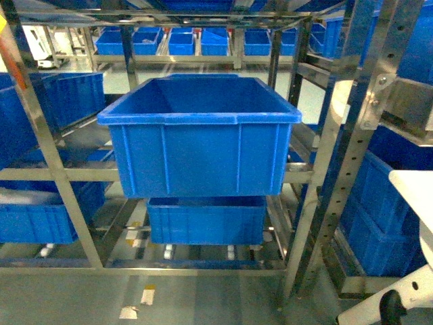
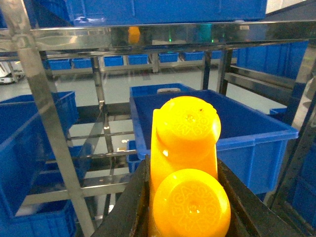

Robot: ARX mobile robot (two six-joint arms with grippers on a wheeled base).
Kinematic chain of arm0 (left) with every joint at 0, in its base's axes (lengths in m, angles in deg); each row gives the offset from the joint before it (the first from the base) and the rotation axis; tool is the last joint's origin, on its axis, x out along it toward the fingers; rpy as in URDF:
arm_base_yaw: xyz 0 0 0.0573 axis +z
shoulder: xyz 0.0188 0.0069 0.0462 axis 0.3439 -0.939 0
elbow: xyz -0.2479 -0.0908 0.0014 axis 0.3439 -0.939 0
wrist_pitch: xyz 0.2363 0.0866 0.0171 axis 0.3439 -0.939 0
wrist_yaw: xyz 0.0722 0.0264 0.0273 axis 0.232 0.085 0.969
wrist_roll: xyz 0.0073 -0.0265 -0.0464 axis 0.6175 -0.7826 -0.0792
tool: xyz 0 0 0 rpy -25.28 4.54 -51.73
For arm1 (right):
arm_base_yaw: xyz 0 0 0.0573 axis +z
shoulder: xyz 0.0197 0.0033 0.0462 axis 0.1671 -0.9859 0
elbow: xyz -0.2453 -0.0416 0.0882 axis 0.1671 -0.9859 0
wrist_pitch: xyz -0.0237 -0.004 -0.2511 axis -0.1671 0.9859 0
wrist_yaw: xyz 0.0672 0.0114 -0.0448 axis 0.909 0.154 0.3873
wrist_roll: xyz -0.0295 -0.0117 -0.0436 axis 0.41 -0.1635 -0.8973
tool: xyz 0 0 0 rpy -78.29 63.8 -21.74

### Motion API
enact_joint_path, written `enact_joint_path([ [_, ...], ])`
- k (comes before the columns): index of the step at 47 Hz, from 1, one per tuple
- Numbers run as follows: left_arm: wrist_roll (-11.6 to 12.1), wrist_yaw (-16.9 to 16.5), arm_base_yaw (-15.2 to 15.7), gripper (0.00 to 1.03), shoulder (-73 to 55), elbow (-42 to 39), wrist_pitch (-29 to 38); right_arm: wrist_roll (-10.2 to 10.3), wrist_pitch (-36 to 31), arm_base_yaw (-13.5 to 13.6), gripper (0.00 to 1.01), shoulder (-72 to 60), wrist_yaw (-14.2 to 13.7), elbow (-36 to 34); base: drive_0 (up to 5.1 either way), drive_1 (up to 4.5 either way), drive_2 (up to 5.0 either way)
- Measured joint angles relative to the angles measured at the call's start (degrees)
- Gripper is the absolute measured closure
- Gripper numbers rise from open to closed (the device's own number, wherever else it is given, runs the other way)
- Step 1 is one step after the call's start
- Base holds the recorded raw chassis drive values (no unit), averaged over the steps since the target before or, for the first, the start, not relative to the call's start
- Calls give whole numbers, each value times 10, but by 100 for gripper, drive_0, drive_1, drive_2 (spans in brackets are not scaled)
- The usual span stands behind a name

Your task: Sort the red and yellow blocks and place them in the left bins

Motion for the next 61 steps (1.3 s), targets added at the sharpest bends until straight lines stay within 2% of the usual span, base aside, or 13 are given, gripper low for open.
enact_joint_path([
  [53,0,0,0,76,0,0,0,0,0,0,74,0,0,0,-498,244,244],
  [61,0,6,4,76,0,0,-1,0,-1,0,74,3,2,-1,0,0,0],
])
